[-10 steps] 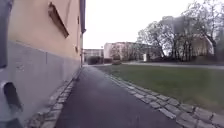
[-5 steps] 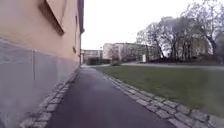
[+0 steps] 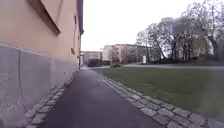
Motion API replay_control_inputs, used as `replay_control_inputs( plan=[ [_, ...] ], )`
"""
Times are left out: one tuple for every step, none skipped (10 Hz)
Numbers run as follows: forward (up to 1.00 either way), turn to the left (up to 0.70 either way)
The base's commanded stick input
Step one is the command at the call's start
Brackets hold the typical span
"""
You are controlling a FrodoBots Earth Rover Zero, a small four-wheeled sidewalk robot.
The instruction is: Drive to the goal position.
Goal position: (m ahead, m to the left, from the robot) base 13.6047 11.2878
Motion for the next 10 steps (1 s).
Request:
replay_control_inputs(
  plan=[
    [0.7, 0.11],
    [0.7, 0.0],
    [0.7, 0.0],
    [0.7, 0.0],
    [0.7, 0.27],
    [0.7, 0.35],
    [0.7, 0.35],
    [0.7, 0.35],
    [0.7, 0.22],
    [0.7, 0.09]
  ],
)
